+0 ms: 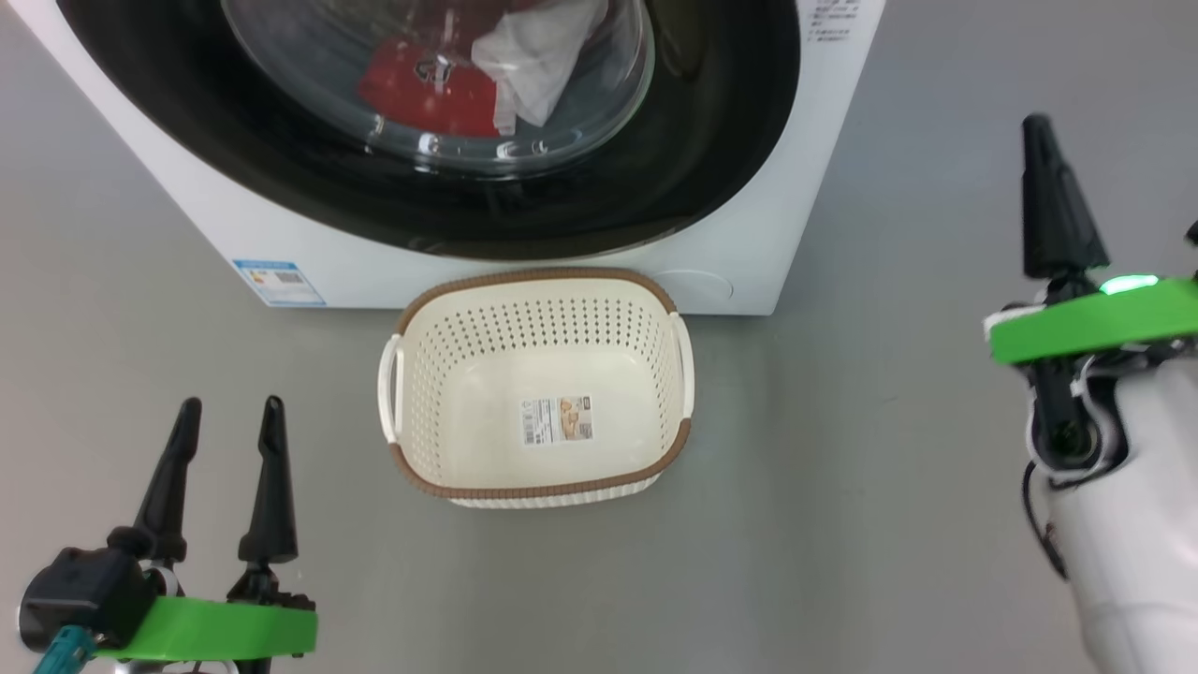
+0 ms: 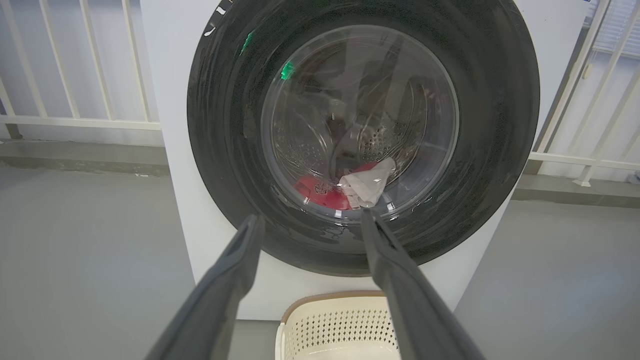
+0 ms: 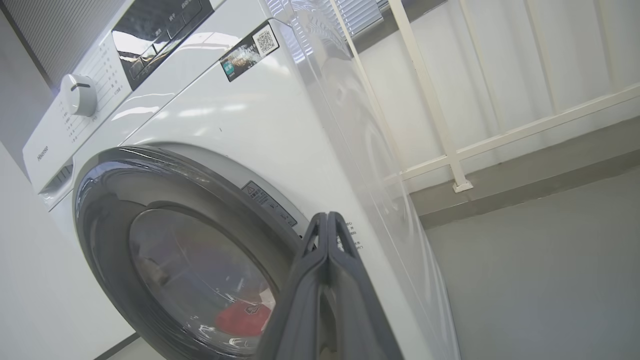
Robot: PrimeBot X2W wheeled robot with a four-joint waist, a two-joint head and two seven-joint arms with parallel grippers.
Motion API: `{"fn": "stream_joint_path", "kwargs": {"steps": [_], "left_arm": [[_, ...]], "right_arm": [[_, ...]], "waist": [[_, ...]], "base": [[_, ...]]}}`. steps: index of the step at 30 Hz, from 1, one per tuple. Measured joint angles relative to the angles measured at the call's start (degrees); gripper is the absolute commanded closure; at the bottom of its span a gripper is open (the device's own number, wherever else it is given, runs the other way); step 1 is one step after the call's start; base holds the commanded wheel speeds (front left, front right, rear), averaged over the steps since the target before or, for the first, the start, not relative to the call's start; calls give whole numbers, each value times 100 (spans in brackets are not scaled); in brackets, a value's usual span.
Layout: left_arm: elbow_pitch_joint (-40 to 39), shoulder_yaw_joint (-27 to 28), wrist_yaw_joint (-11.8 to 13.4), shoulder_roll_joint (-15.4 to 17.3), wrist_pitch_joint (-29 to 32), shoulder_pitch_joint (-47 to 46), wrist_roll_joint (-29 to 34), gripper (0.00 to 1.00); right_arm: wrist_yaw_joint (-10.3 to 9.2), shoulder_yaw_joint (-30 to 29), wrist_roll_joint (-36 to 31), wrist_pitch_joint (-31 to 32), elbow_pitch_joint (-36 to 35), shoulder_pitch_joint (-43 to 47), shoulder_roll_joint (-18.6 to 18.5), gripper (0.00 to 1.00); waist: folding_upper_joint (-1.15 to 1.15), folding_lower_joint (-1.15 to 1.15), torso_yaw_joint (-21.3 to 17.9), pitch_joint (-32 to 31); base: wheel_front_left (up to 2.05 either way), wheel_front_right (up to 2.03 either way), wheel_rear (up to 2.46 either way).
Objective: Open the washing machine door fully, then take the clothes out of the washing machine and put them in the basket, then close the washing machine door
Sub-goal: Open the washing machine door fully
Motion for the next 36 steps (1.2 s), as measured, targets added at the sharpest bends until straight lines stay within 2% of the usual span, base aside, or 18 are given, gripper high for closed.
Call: {"fn": "stream_joint_path", "kwargs": {"steps": [5, 12, 20, 36], "left_arm": [[-29, -48, 0, 1, 0, -52, -42, 0], [-38, -75, 0, 2, 0, -183, -67, 0], [-64, -133, 0, -1, 0, -336, -119, 0], [-180, -246, 0, -13, -1, -651, -180, 0]], "right_arm": [[0, 234, 845, 20, 264, -454, -360, 100], [0, 476, 2037, 365, 519, -1010, -713, 100], [0, 601, 3292, 1183, 1004, -1752, -927, 100], [0, 719, 4860, 3136, 1858, -3019, -1042, 100]], "waist": [[0, 0, 57, 174], [0, 0, 139, 357], [0, 0, 233, 587], [0, 0, 527, 1036]], "base": [[0, 0, 0], [0, 0, 0], [0, 0, 0], [0, 0, 0]]}}
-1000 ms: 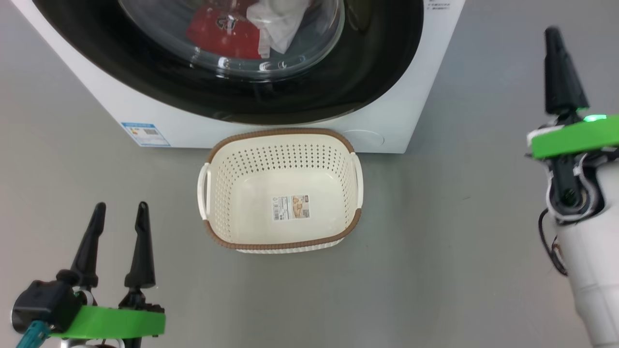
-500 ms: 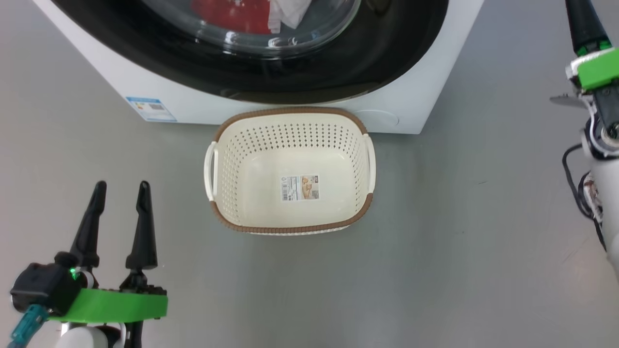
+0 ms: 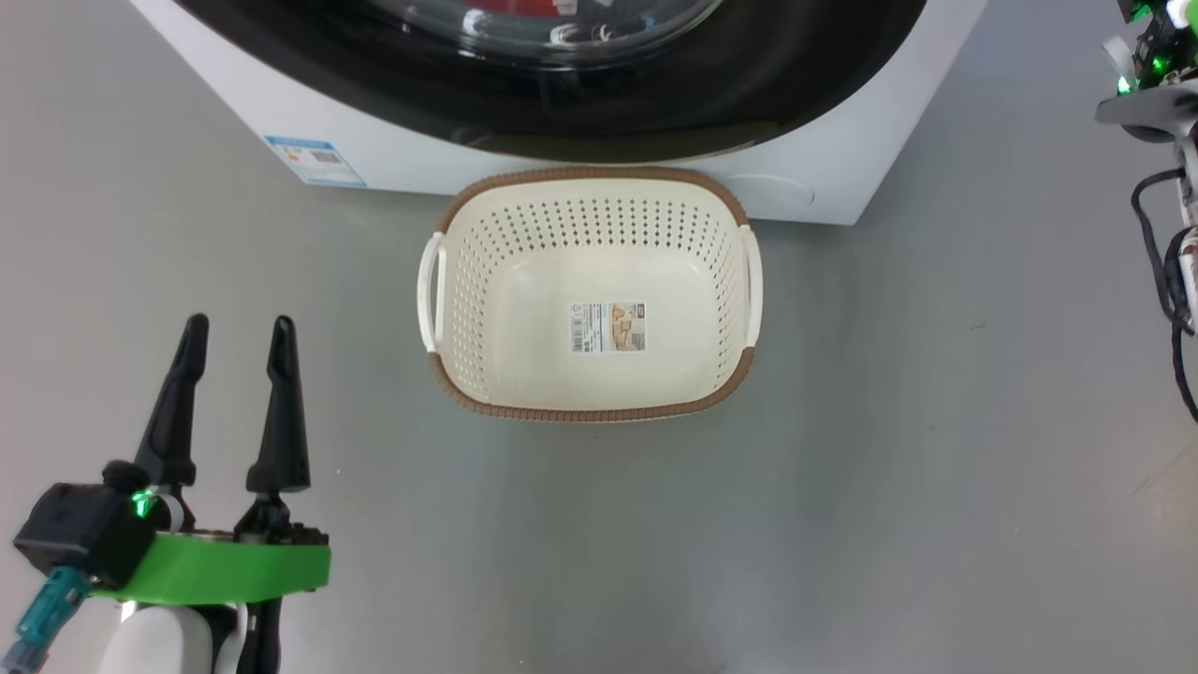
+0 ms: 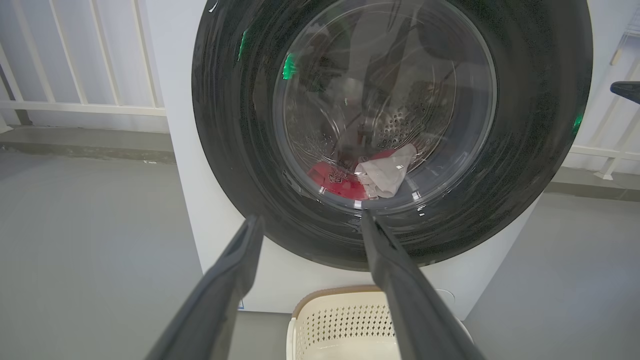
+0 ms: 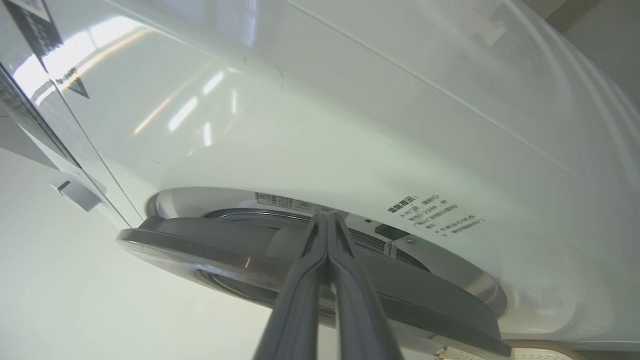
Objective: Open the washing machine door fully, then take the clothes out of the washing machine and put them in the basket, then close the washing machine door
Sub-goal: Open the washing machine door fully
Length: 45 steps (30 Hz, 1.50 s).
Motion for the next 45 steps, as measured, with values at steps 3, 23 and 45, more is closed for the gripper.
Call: {"fn": "stream_joint_path", "kwargs": {"steps": [3, 23, 45], "left_arm": [[-15, -10, 0, -4, 0, -35, -41, 0], [-53, -62, 0, -96, 0, -247, -97, 0], [53, 3, 0, -94, 0, -304, -120, 0]], "right_arm": [[0, 18, 115, 258, 168, -220, -7, 100], [0, 310, 267, 1241, 898, -1185, 24, 100], [-1, 412, 416, 1856, 822, -817, 147, 100]], "waist": [[0, 0, 37, 93], [0, 0, 260, 446], [0, 0, 161, 147]], "base": [[0, 0, 0], [0, 0, 0], [0, 0, 0]]}}
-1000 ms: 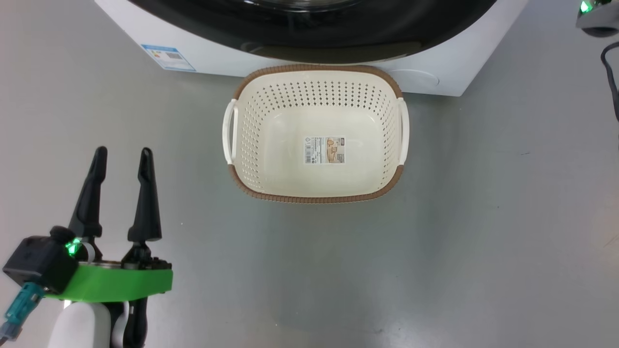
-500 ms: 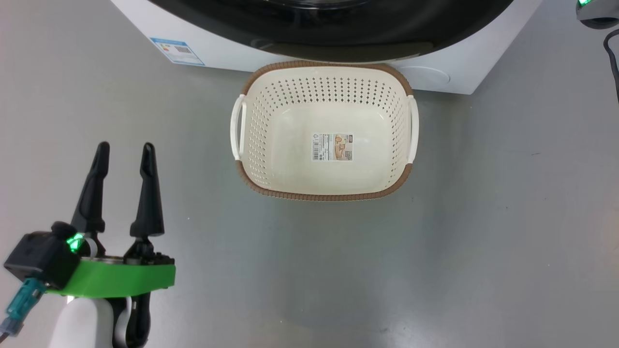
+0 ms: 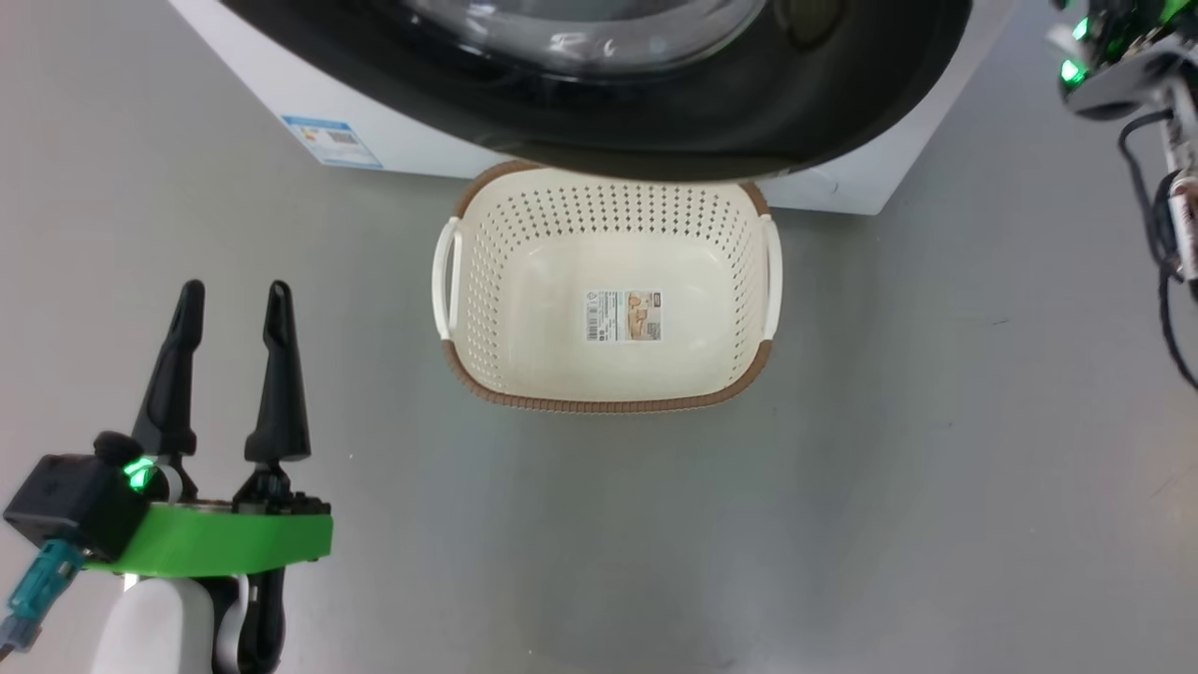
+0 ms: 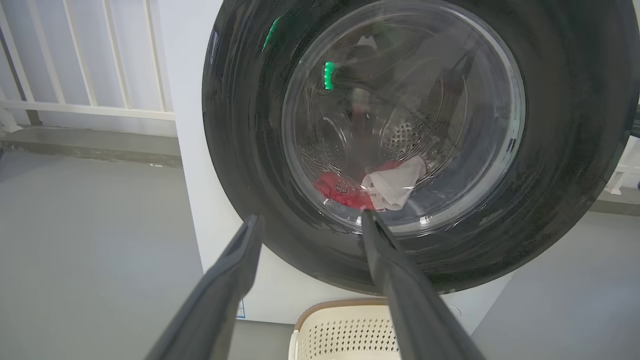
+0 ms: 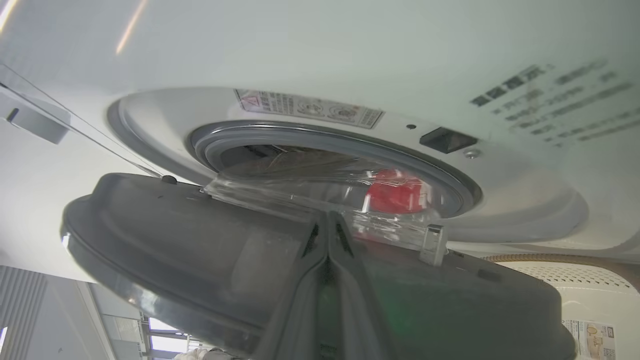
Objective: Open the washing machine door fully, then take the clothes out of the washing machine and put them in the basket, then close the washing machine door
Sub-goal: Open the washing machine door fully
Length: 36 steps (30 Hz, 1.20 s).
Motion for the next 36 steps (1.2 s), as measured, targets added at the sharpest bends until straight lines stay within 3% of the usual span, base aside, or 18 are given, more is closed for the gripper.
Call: {"fn": "stream_joint_path", "kwargs": {"steps": [18, 36], "left_arm": [[170, -63, 0, 110, 0, 409, 53, 0], [298, 45, 0, 124, 0, 853, 189, 0]], "right_arm": [[0, 118, 248, 508, -568, 1372, 321, 100], [0, 83, 364, 801, -1185, 2487, 458, 100]], "waist": [[0, 0, -145, -721], [0, 0, 13, -1349]], "base": [[0, 0, 0], [0, 0, 0]]}}
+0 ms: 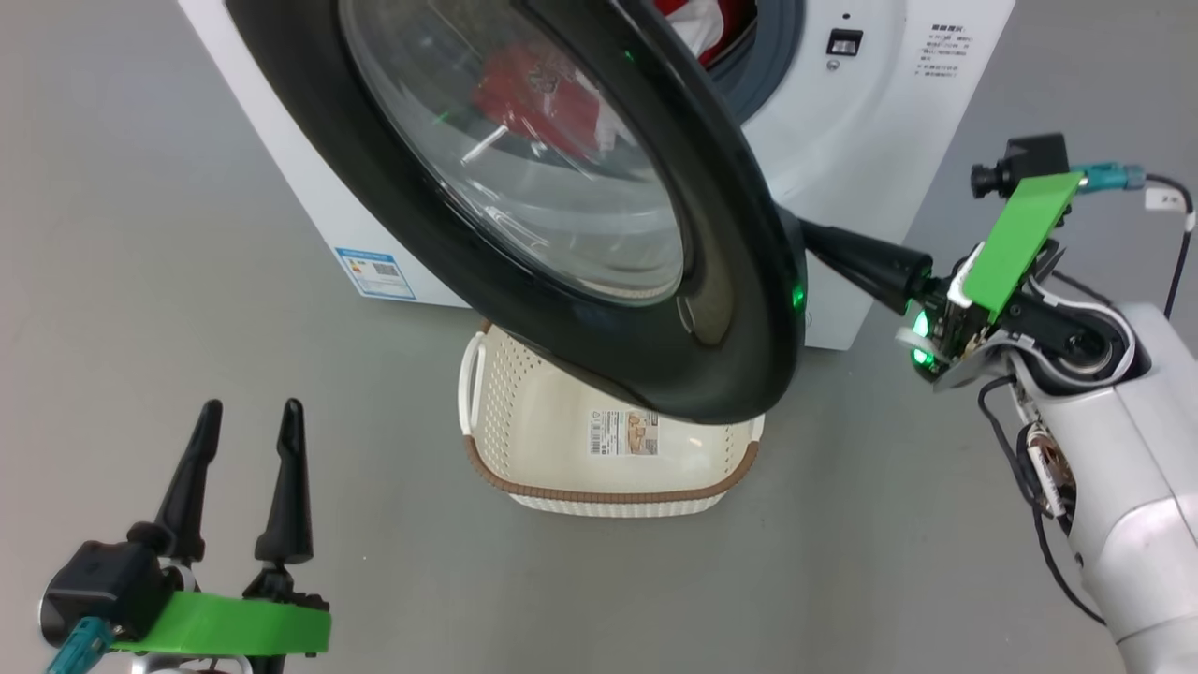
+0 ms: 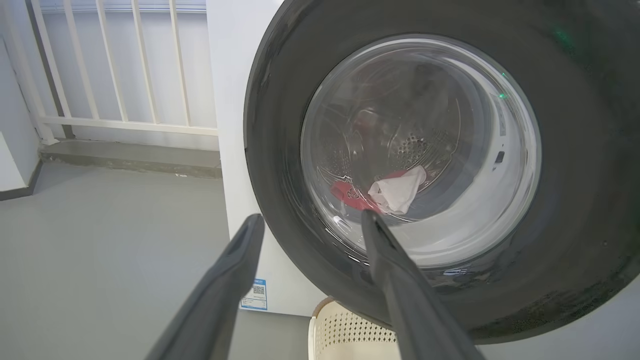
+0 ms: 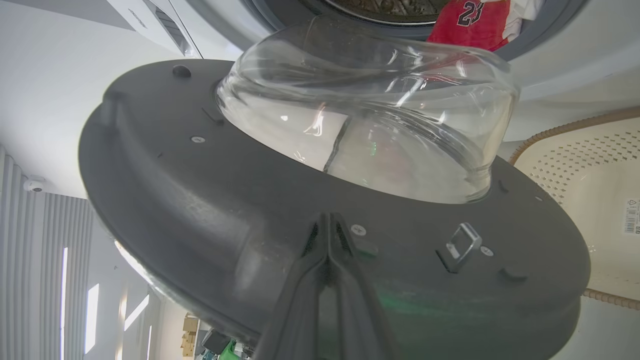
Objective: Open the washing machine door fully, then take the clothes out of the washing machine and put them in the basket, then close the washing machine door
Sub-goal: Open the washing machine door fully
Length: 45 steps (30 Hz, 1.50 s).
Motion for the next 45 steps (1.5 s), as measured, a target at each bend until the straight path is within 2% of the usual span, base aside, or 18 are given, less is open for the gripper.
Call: {"fn": "stream_joint_path", "kwargs": {"steps": [22, 35, 36, 38, 39, 41, 42, 43, 45], "left_arm": [[44, 51, 0, -21, 0, 199, 58, 0], [62, 67, 0, -22, 0, 221, 67, 0], [60, 71, 0, -22, 0, 223, 68, 0], [58, 76, 0, -22, 0, 226, 68, 0], [54, 89, 0, -22, 0, 237, 68, 0], [53, 91, 0, -22, 0, 239, 68, 0], [48, 90, 0, -23, 0, 240, 68, 0], [48, 90, 0, -23, 0, 240, 68, 0], [43, 93, 0, -24, 0, 240, 68, 0]], "right_arm": [[0, 11, 75, 314, -142, 544, 192, 100], [0, -156, -24, 200, -175, 661, 269, 100], [0, -175, -68, 155, -208, 661, 268, 93], [0, -198, -87, 107, -244, 661, 268, 59], [0, -257, -89, 74, -314, 663, 263, 51], [0, -289, -112, 48, -370, 668, 253, 5], [0, -331, -212, -52, -549, 705, 218, 5], [0, -331, -212, -52, -549, 705, 218, 0], [1, -344, -279, -160, -781, 795, 183, 0]], "waist": [[0, 0, 154, -338], [0, 0, 152, -412], [0, 0, 146, -409], [0, 0, 139, -404], [0, 0, 119, -395], [0, 0, 107, -390], [0, 0, 79, -376], [0, 0, 79, -376], [0, 0, 51, -363]], "base": [[0, 0, 0], [0, 0, 0], [0, 0, 0], [0, 0, 0], [0, 0, 0], [0, 0, 0], [0, 0, 0], [0, 0, 0], [0, 0, 0]]}}
